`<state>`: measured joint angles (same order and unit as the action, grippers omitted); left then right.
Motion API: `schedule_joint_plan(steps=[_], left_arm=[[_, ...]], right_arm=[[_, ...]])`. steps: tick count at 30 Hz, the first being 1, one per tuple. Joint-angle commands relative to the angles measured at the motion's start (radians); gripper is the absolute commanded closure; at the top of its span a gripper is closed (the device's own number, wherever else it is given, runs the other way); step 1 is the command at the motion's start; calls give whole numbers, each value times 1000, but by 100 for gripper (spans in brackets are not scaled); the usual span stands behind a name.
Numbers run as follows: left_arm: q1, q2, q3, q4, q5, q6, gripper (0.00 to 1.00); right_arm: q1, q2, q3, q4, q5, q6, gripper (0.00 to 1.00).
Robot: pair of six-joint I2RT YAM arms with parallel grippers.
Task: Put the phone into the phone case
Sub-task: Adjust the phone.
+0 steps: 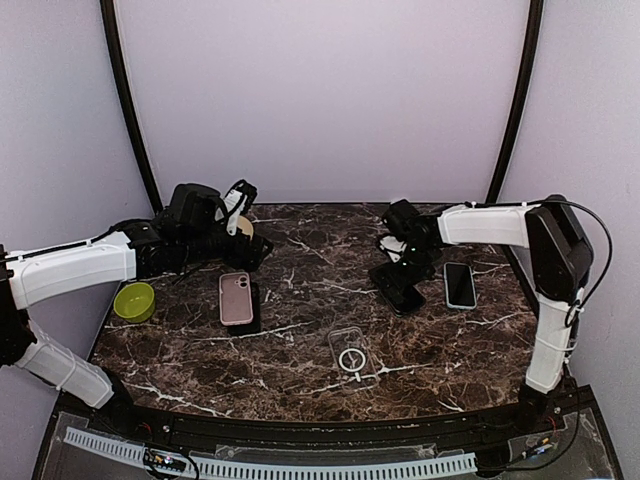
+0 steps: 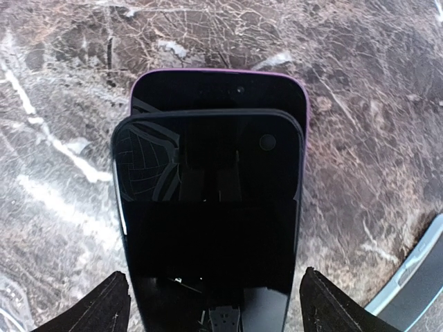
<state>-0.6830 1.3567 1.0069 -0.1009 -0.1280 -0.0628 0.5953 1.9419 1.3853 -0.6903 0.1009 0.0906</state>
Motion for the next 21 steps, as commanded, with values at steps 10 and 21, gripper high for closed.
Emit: schedule_joint_plan(steps=[10, 21], left_arm=[[34, -19, -6, 17, 5, 20, 12], [37, -31, -8, 20, 14, 17, 12]], right_arm=[[-9, -32, -77, 30, -16, 4, 24], [-8, -111, -120, 14, -26, 28, 34]])
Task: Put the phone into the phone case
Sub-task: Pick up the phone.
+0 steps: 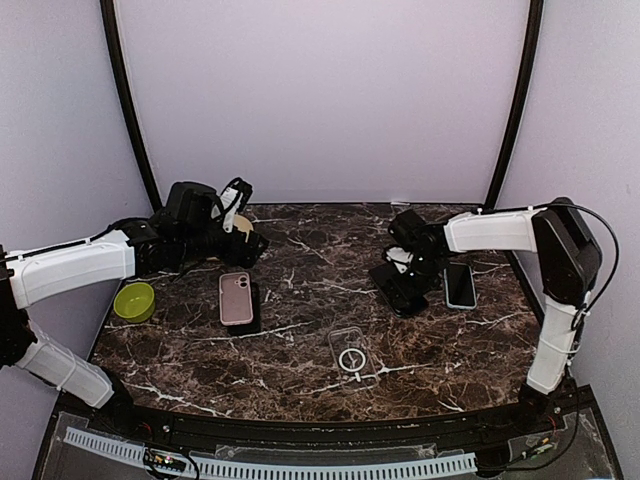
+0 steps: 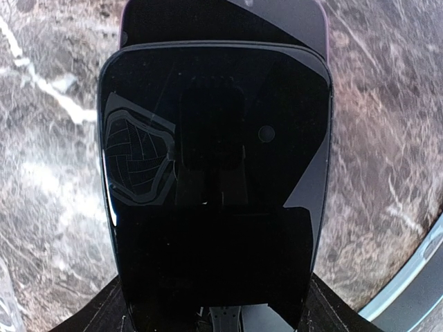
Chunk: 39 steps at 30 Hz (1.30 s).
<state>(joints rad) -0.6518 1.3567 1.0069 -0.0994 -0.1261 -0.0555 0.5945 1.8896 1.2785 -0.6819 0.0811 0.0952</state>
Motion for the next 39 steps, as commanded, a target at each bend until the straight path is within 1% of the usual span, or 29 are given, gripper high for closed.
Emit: schedule_joint_plan(steps=[1, 5, 7, 10, 12, 15, 16, 17, 18, 20, 21, 22, 23, 24, 27, 31, 35, 37, 39], left_arm=[[6, -31, -8, 18, 14, 10, 12], [6, -29, -9, 16, 12, 14, 12], [6, -30, -10, 15, 9, 19, 13], [6, -26, -12, 16, 9, 26, 13], [6, -20, -12, 17, 25, 26, 13], [6, -12, -10, 22, 93, 24, 16], [7, -13, -8, 24, 123, 20, 16], [6, -14, -2, 26, 196, 8, 19], [4, -22, 1, 34, 239, -5, 20], [-10, -37, 4, 63, 433, -60, 23], [-20, -46, 3, 87, 476, -95, 24], [-48, -62, 1, 110, 550, -106, 25], [-65, -71, 1, 135, 569, -117, 24], [-108, -85, 2, 142, 584, -117, 24], [-181, -106, 2, 168, 604, -143, 22], [-190, -114, 9, 175, 628, -211, 22], [-209, -111, 26, 179, 639, -218, 25], [-215, -106, 40, 169, 627, -211, 27], [-216, -103, 51, 153, 612, -201, 34]], right_arm=[[-7, -67, -18, 5, -8, 26, 34], [-4, -104, -43, 5, -12, 29, 34], [-3, -123, -56, 2, -11, 33, 35], [5, -161, -82, 2, -7, 34, 42], [17, -194, -102, 11, -8, 23, 44], [69, -262, -134, 69, 2, -30, 49], [106, -294, -143, 96, 9, -64, 50], [149, -324, -149, 127, 21, -101, 50], [196, -357, -155, 160, 39, -141, 49], [290, -419, -173, 246, 116, -239, 50], [348, -449, -186, 305, 170, -282, 52], [381, -476, -206, 367, 215, -326, 53], [406, -503, -224, 429, 256, -364, 53], [427, -524, -238, 490, 286, -403, 54], [480, -561, -252, 614, 323, -503, 56], [573, -564, -254, 742, 400, -654, 59], [644, -539, -248, 816, 493, -787, 60], [667, -530, -244, 840, 517, -834, 60], [683, -527, -241, 851, 523, -861, 60]])
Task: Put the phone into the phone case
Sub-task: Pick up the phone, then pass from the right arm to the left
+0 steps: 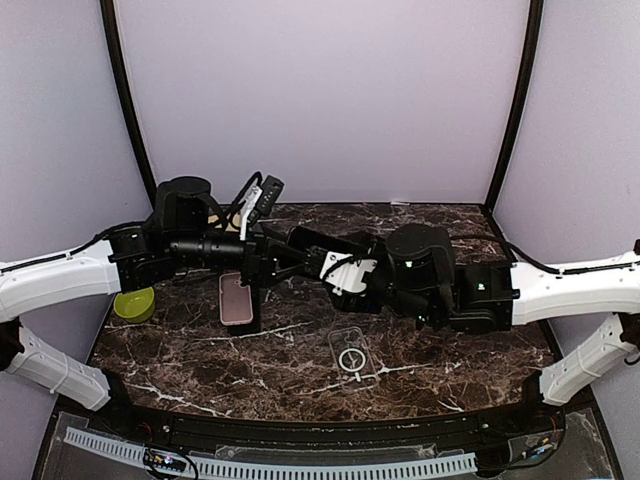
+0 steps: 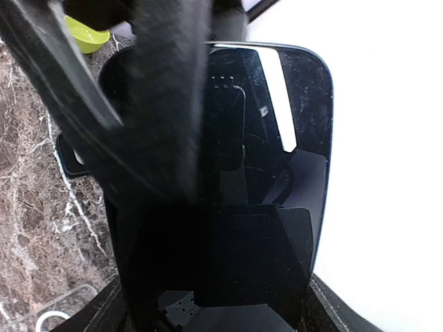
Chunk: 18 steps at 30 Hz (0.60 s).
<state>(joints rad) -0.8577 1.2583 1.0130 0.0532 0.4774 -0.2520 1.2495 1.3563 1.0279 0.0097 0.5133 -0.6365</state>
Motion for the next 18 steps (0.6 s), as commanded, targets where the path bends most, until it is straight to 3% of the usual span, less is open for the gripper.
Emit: schedule_joint_plan(steps=[1, 10, 14, 15, 18], left_arm=[[-11, -4, 47, -3, 0, 2, 41], [-25, -3, 47, -10, 27, 18, 98], [-30, -25, 35, 2, 27, 24, 100], [-32, -35, 29, 5, 20, 26, 100], [-32, -75, 15, 39, 1, 39, 100]], right_arm=[[34, 7, 14, 158, 90, -136, 60], [53, 10, 20, 166, 122, -164, 61], [53, -5, 11, 177, 128, -155, 59], [52, -9, 10, 178, 130, -149, 57], [48, -32, 11, 171, 125, -100, 22]])
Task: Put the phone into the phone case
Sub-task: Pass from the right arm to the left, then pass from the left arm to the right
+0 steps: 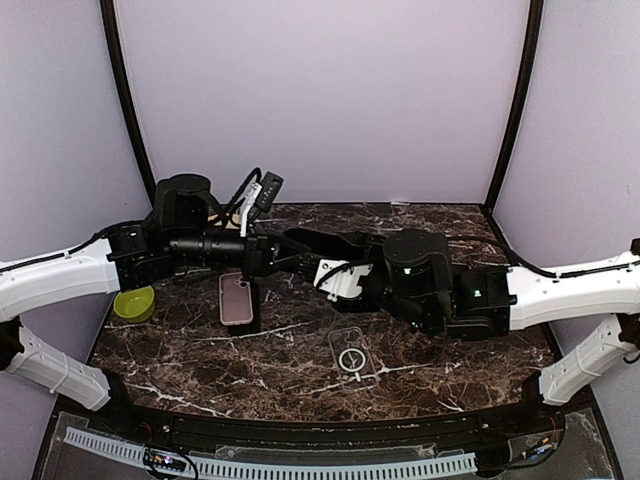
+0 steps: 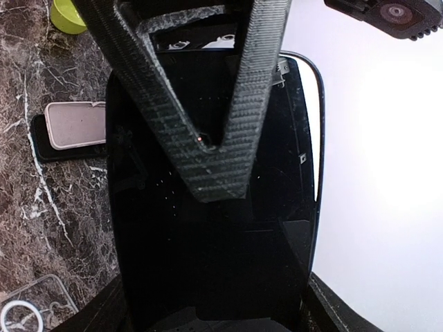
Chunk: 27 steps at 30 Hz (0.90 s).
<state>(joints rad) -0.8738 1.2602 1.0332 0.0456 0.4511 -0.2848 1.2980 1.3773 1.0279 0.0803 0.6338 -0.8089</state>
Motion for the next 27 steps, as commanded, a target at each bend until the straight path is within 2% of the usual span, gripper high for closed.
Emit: schedule_joint_plan(steps=[1, 2, 6, 7, 8, 9, 12, 16, 19, 21, 25, 27], left_arm=[[-16, -89, -20, 62, 13, 75, 100], [-16, -121, -43, 100, -5, 83, 100], [-16, -237, -149, 320, -32, 93, 100], [-16, -252, -168, 404, -32, 86, 100], [-17, -277, -200, 442, -31, 81, 100], [-17, -286, -216, 510, -28, 71, 100], [-22, -305, -259, 603, -6, 47, 100], [-38, -296, -271, 653, 24, 30, 100], [-54, -286, -269, 660, 25, 30, 100], [-60, -280, -269, 662, 24, 31, 100], [-69, -267, -271, 664, 17, 35, 100], [-72, -262, -268, 662, 18, 37, 100]], right_arm=[[-11, -67, 13, 88, -16, 108, 12], [-25, -86, 23, 54, -56, 183, 3], [-189, -204, 5, -6, -416, 447, 1], [-233, -244, -22, 24, -554, 527, 1], [-287, -266, -51, 76, -775, 589, 2], [-319, -279, -83, 135, -898, 648, 1], [-360, -265, -113, 259, -1134, 778, 2], [-364, -217, -120, 430, -1267, 920, 10], [-364, -173, -94, 499, -1318, 996, 23], [-360, -153, -78, 513, -1308, 1023, 37], [-349, -139, -85, 544, -1291, 1034, 54], [-344, -134, -78, 526, -1294, 1028, 66]])
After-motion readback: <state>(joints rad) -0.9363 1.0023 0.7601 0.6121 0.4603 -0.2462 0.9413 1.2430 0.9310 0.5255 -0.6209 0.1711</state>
